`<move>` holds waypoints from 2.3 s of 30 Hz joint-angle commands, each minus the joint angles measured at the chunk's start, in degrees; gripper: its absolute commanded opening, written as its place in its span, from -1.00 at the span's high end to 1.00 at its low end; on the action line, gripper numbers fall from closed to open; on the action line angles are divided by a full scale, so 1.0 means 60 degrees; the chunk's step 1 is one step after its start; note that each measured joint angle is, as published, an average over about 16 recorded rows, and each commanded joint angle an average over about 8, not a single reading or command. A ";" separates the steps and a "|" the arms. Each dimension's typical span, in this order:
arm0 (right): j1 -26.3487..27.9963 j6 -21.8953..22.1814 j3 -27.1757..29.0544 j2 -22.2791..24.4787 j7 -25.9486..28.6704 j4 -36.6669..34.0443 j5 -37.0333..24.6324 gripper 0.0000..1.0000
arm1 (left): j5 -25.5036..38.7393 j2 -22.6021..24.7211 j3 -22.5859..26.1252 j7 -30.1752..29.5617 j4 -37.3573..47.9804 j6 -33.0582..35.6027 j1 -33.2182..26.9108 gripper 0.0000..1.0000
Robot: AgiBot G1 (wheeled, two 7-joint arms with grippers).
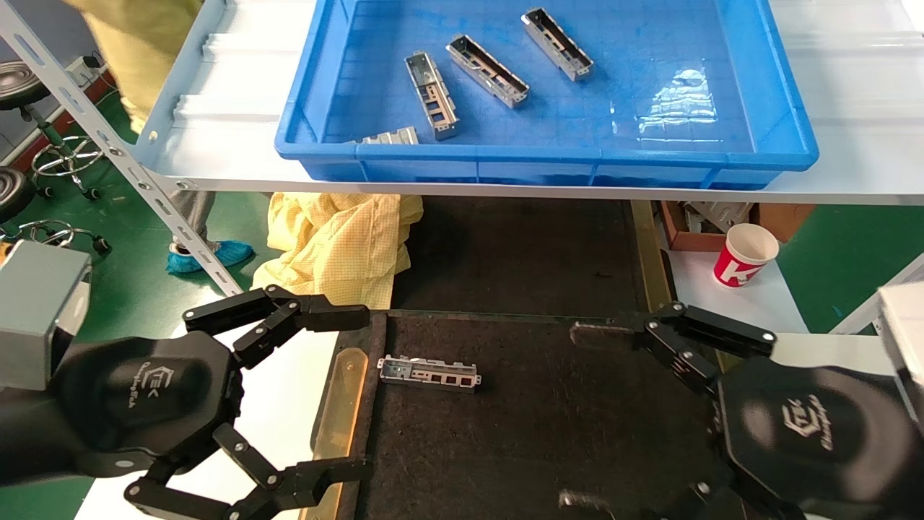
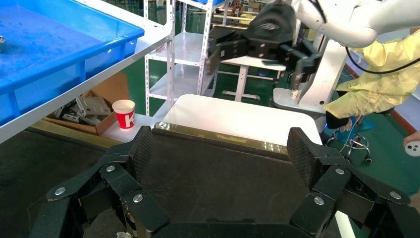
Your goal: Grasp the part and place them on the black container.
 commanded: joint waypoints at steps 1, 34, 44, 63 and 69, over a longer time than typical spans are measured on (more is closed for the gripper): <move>-0.0160 -0.0039 0.0234 0.0205 0.0191 0.0339 0.0048 -1.00 | 0.0000 0.0000 0.0000 0.0000 0.0000 0.0000 0.0000 -1.00; -0.0072 -0.0012 0.0101 0.0089 0.0119 0.0142 0.0037 -1.00 | -0.0002 0.0000 -0.0001 0.0000 0.0001 -0.0001 0.0001 -1.00; -0.0064 -0.0006 0.0087 0.0079 0.0113 0.0120 0.0029 -1.00 | -0.0002 0.0000 -0.0001 0.0000 0.0001 -0.0001 0.0002 -1.00; -0.0054 -0.0005 0.0074 0.0069 0.0106 0.0105 0.0018 -1.00 | -0.0002 0.0000 -0.0001 0.0000 0.0001 -0.0001 0.0002 -1.00; -0.0053 -0.0005 0.0072 0.0067 0.0106 0.0102 0.0016 -1.00 | -0.0002 0.0000 -0.0001 0.0000 0.0001 -0.0001 0.0002 -1.00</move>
